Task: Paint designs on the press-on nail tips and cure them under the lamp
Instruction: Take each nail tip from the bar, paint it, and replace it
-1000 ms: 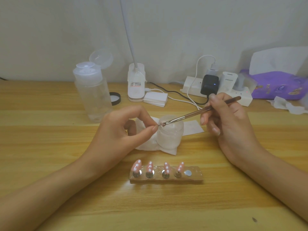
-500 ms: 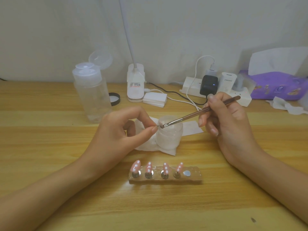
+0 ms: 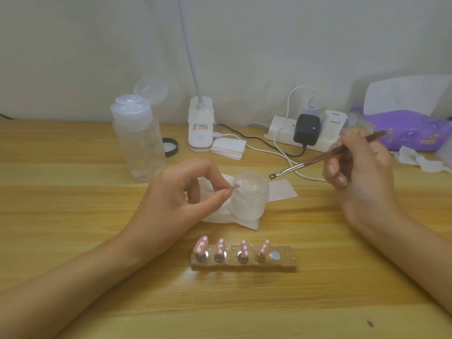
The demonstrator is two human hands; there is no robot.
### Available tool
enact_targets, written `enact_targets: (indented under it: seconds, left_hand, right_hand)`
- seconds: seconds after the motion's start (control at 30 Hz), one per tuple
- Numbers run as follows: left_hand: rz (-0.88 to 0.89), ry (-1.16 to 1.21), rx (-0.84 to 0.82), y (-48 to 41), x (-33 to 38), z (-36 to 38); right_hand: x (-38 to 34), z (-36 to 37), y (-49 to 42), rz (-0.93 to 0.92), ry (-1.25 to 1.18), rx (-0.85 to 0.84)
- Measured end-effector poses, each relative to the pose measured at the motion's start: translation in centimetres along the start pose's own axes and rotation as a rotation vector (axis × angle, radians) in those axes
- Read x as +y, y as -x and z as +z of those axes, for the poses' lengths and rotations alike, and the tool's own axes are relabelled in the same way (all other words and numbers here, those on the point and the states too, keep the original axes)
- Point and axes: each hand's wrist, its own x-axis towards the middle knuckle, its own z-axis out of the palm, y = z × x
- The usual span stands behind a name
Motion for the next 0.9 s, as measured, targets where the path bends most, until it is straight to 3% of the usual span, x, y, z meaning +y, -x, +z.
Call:
enact_targets:
  seconds: [0.17, 0.3, 0.57, 0.9]
  left_hand:
    - [0.013, -0.012, 0.003, 0.0, 0.06, 0.04]
    - [0.021, -0.011, 0.004, -0.02, 0.13, 0.07]
    - [0.021, -0.016, -0.003, 0.02, 0.17, 0.12]
    - [0.017, -0.015, -0.002, 0.04, -0.22, 0.08]
  right_hand:
    - [-0.24, 0.3, 0.29, -0.158, 0.018, -0.264]
    - [-0.35, 0.16, 0.64, -0.272, 0.081, -0.345]
    - [-0.38, -0.08, 0.16, -0.247, 0.036, -0.253]
    - [-0.09, 0.15, 0.07, -0.015, -0.115, -0.118]
